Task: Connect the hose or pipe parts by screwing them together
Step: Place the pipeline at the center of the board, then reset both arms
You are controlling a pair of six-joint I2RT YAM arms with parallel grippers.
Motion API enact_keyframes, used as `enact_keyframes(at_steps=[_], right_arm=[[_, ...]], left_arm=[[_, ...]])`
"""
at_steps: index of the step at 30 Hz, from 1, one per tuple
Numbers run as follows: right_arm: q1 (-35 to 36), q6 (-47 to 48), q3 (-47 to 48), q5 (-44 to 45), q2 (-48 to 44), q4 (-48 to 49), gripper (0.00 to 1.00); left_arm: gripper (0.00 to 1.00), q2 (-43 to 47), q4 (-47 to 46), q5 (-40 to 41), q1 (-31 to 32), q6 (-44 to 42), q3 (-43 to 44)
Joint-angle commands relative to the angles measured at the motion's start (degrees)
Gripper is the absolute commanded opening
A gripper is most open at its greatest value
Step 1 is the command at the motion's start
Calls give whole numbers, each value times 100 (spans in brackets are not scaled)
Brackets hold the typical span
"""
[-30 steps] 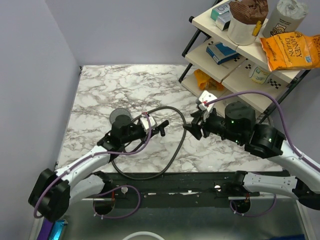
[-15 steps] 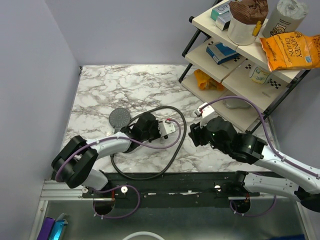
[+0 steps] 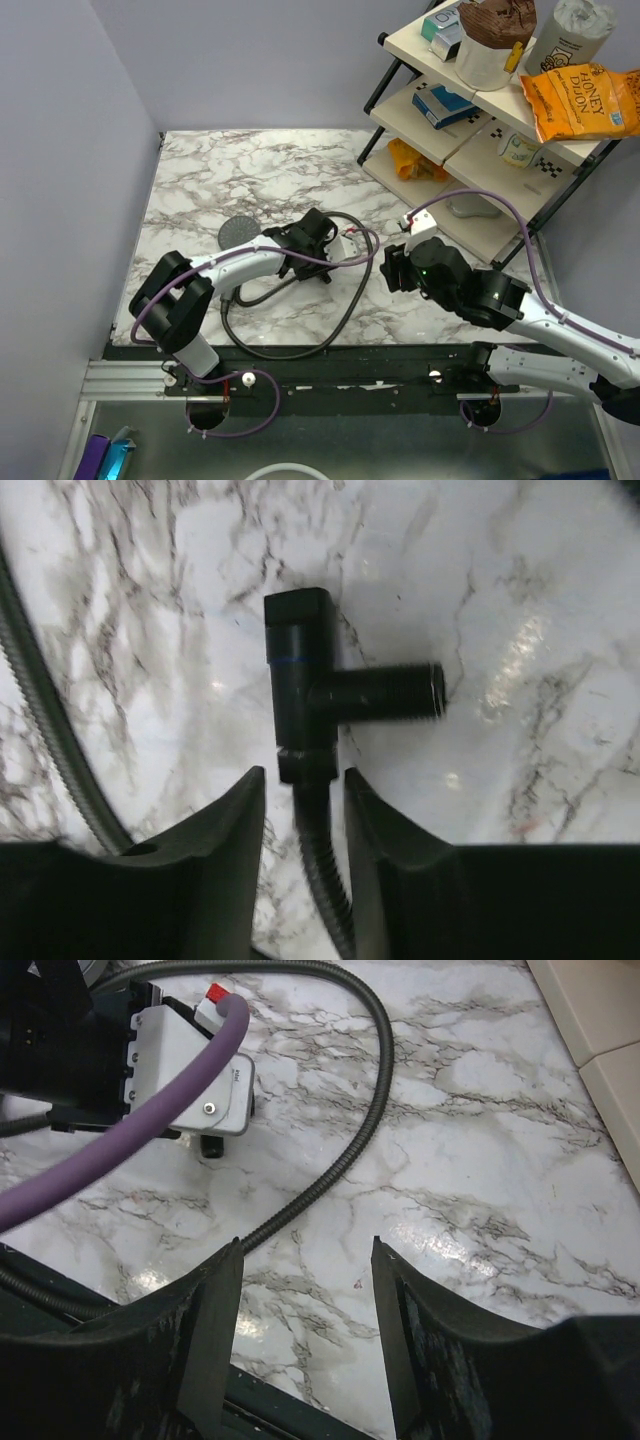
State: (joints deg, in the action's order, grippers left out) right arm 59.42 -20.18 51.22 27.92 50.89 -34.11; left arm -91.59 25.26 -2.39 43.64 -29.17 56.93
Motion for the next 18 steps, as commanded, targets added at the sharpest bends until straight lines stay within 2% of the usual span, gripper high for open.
enact_keyframes(at_steps=[1,6,10,12,14,18], right_arm=[[-9,-126,125,249,17,-25,63],[0,-38,537,258,43,-280,64],[0,-3,819,91,61,-439,70],[0,-3,898,-93,78,-491,75],[0,-20,968,-225,96,-535,78],[0,-12,1056,-472,149,-544,84]], left_arm=[[72,9,1191,-339,31,482,389],[98,264,1666,-920,-4,491,670],[99,781,2175,-1456,-662,981,1294],[99,1019,2299,-1597,-1207,1193,1628],[99,1432,2431,-1336,-1453,1466,1777],[98,1960,2721,104,-1630,2046,2015]])
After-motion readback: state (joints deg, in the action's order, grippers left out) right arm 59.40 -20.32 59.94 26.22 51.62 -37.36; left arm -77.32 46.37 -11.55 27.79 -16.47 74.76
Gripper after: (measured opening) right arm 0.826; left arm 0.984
